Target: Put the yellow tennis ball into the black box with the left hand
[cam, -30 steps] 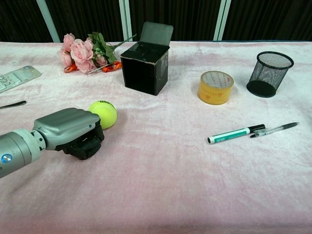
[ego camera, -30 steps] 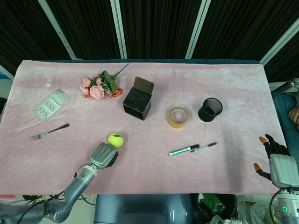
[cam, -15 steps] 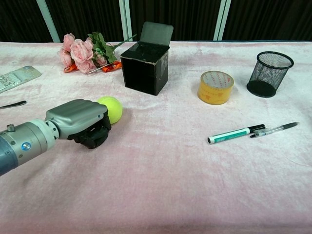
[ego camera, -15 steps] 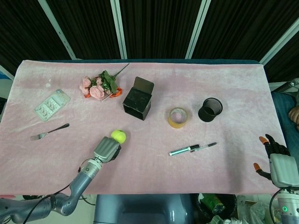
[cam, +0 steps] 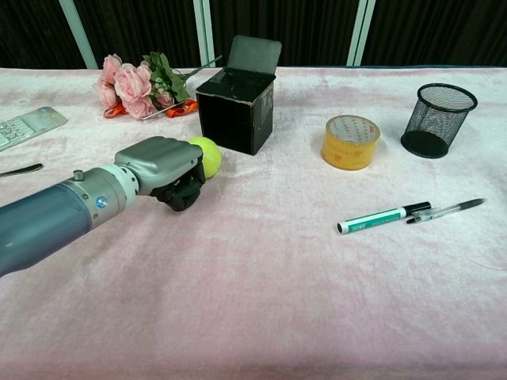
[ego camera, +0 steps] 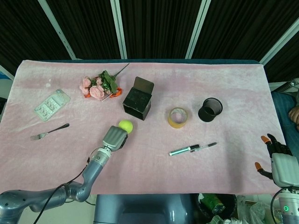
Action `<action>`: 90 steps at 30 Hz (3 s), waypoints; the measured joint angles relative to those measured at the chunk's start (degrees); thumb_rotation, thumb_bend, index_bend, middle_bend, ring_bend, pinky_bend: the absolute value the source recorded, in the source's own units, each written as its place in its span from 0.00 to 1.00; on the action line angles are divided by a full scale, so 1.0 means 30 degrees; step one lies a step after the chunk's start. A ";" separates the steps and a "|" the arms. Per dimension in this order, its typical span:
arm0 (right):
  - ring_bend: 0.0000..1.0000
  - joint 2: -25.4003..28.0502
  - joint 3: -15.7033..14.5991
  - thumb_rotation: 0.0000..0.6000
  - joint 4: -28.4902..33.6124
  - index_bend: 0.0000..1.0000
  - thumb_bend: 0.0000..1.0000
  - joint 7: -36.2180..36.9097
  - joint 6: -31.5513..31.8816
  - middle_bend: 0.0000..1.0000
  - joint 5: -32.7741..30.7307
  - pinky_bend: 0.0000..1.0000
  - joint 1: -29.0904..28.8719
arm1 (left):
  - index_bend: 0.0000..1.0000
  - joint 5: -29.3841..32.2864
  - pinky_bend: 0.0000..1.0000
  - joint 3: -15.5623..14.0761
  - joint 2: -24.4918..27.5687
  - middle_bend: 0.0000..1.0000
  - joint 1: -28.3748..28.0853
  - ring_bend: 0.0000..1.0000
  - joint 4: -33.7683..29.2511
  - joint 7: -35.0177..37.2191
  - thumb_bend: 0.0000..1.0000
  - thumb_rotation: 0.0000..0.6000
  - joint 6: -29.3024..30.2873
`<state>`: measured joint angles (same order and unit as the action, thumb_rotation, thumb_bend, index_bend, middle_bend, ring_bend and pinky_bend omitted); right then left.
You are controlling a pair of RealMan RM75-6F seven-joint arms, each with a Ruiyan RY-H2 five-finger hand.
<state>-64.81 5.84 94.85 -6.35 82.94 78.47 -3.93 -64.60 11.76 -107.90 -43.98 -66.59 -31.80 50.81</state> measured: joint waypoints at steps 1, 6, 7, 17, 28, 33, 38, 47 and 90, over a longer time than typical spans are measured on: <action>0.18 0.0006 0.0023 1.00 0.0001 0.16 0.17 0.0009 -0.0008 0.08 -0.0036 0.19 -0.0002 | 0.91 0.0140 0.98 0.0131 -0.0179 0.96 -0.0205 0.85 0.0355 -0.0046 0.58 1.00 -0.0171; 0.18 0.0011 0.0092 1.00 0.0007 0.16 0.17 0.0097 -0.0021 0.08 -0.0184 0.19 0.0007 | 0.91 0.0835 0.98 0.0827 -0.1244 0.96 -0.1407 0.85 0.2403 -0.0199 0.58 1.00 -0.1071; 0.18 0.0007 0.0114 1.00 0.0006 0.16 0.17 0.0111 -0.0025 0.08 -0.0224 0.19 0.0005 | 0.91 0.0903 0.98 0.0944 -0.1417 0.96 -0.1605 0.85 0.2727 -0.0193 0.58 1.00 -0.1186; 0.18 0.0014 0.0311 1.00 0.0060 0.16 0.17 0.0317 -0.0154 0.08 -0.0681 0.19 -0.0012 | 0.91 0.1313 0.98 0.2245 -0.3166 0.96 -0.3727 0.85 0.6815 0.0854 0.58 1.00 -0.2311; 0.18 0.0072 0.0455 1.00 0.0225 0.16 0.17 0.0394 -0.0324 0.08 -0.1127 0.19 -0.0028 | 0.91 0.1580 0.98 0.3347 -0.5218 0.95 -0.6694 0.85 1.1795 0.1461 0.58 1.00 -0.3544; 0.18 0.0097 0.0453 1.00 0.0273 0.16 0.17 0.0399 -0.0346 0.08 -0.1133 0.19 -0.0030 | 0.91 0.1315 0.98 0.3383 -0.6103 0.95 -0.7497 0.85 1.3090 0.2282 0.58 1.00 -0.4084; 0.18 0.0069 0.0414 1.00 0.0286 0.16 0.17 0.0354 -0.0350 0.08 -0.1073 0.19 -0.0041 | 0.91 0.1187 0.98 0.3303 -0.6502 0.95 -0.7661 0.85 1.3897 0.2640 0.58 1.00 -0.4260; 0.18 0.0020 0.0354 1.00 0.0300 0.16 0.17 0.0241 -0.0291 0.08 -0.0977 0.19 -0.0030 | 0.91 0.0772 0.98 0.3036 -0.6416 0.95 -0.7459 0.85 1.3741 0.2905 0.58 1.00 -0.3672; 0.16 -0.0198 0.0033 1.00 -0.0460 0.14 0.15 0.0021 0.1010 0.07 0.0987 0.19 0.0109 | 0.10 -0.4655 0.06 -0.4345 1.7665 0.04 0.8530 0.00 -1.5139 0.6156 0.16 1.00 0.8565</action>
<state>-65.41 5.94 93.47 -6.28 85.97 81.43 -3.61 -78.57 -1.27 -54.90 -18.39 -112.01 -13.33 76.50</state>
